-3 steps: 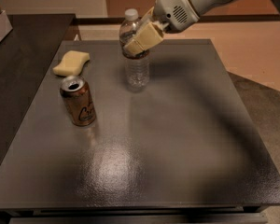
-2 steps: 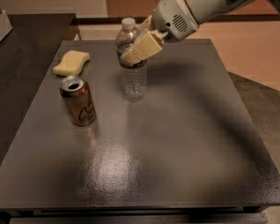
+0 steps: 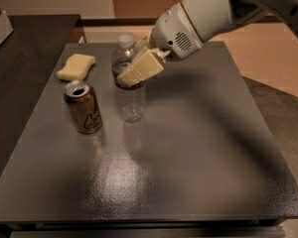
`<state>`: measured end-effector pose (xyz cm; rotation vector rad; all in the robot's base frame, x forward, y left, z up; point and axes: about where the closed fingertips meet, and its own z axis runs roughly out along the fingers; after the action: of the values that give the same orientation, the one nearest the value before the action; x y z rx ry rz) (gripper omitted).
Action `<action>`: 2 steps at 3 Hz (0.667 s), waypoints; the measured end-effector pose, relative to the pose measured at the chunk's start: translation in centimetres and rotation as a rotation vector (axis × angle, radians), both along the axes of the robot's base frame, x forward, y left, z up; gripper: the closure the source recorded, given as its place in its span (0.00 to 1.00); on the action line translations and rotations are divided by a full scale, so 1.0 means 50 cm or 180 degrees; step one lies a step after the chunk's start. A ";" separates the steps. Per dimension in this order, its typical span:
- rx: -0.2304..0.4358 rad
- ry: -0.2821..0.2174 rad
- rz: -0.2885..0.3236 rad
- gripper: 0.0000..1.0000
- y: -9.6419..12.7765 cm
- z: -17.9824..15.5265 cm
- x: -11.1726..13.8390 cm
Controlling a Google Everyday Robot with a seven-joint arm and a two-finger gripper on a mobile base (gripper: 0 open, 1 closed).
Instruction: Move water bottle near orange can
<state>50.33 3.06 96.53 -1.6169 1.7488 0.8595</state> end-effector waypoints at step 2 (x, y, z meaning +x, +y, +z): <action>0.0152 0.0008 0.0121 1.00 0.044 0.006 -0.037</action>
Offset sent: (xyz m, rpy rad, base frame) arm -0.0261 0.0319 0.0013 0.0662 0.0045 0.0462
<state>48.47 5.28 96.81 -1.6232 1.6916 0.9146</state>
